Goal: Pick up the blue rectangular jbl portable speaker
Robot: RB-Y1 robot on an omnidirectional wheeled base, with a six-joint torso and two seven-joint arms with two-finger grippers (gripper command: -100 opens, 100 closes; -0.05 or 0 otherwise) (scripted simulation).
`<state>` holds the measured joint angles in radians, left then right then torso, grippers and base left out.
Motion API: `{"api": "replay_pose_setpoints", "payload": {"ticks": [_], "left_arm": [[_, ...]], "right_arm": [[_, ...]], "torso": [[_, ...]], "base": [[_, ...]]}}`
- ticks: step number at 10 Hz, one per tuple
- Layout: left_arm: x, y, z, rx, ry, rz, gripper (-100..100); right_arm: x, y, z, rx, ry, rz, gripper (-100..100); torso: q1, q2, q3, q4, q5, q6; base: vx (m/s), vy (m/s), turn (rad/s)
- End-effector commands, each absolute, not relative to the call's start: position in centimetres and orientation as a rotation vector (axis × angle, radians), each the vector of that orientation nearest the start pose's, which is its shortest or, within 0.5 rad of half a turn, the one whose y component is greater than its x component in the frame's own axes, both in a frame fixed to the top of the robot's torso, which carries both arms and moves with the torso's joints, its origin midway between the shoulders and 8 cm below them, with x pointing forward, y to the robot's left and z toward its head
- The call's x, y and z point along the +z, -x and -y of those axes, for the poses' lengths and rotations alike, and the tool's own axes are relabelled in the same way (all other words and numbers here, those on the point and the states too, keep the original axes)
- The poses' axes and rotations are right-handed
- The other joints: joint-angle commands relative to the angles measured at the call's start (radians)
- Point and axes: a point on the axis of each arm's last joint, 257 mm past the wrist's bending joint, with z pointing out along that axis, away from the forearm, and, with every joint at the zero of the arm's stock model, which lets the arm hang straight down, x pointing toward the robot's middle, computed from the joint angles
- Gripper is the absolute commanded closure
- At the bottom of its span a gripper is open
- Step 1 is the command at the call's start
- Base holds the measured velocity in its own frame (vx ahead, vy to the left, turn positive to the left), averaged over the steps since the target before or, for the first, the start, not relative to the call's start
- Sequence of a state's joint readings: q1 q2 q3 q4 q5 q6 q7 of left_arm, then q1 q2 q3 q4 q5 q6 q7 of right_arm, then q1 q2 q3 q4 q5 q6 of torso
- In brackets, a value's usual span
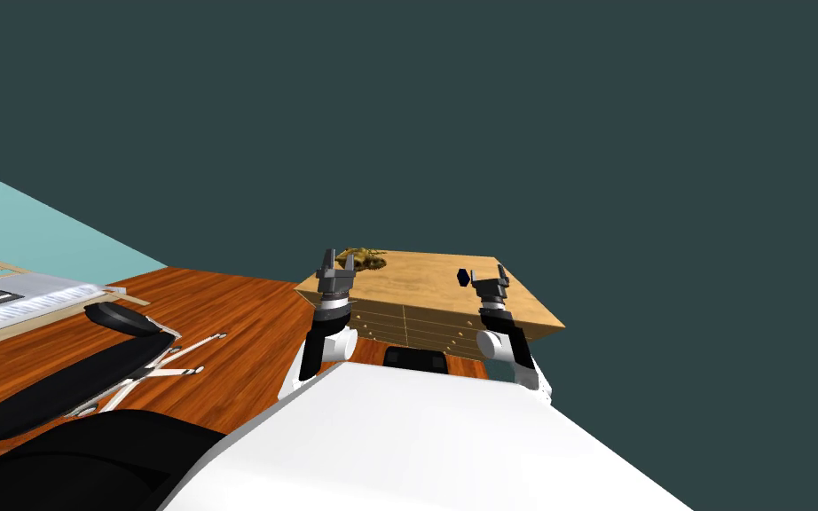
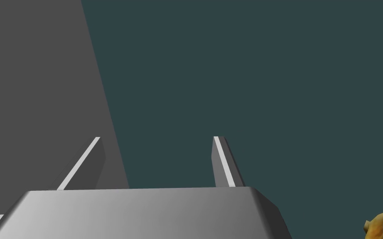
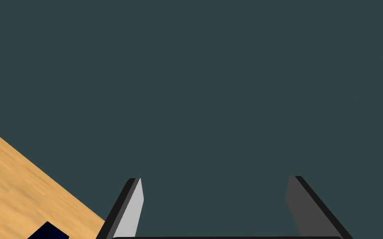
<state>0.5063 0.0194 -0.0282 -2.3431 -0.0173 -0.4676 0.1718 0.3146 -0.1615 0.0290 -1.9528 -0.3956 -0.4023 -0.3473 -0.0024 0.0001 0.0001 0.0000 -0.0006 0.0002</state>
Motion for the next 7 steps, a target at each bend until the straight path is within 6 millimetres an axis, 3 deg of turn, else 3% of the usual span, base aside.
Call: {"api": "replay_pose_setpoints", "payload": {"ticks": [1,7], "left_arm": [[4.4,-33.8,-26.5,-1.484,0.682,-0.577,0],[4.4,-33.8,-26.5,-1.484,0.682,-0.577,0]], "right_arm": [[-9.3,-44.0,30.2,1.864,-1.252,-0.494,-100],[-12.7,-46.6,31.0,2.018,-1.468,-0.333,-100]], "torso": [[0.000,0.000,0.000,0.000,0.000,0.000],[0.000,0.000,0.000,0.000,0.000,0.000]], "base": [[-0.006,-0.033,0.024],[-0.008,-0.038,0.041]]}}
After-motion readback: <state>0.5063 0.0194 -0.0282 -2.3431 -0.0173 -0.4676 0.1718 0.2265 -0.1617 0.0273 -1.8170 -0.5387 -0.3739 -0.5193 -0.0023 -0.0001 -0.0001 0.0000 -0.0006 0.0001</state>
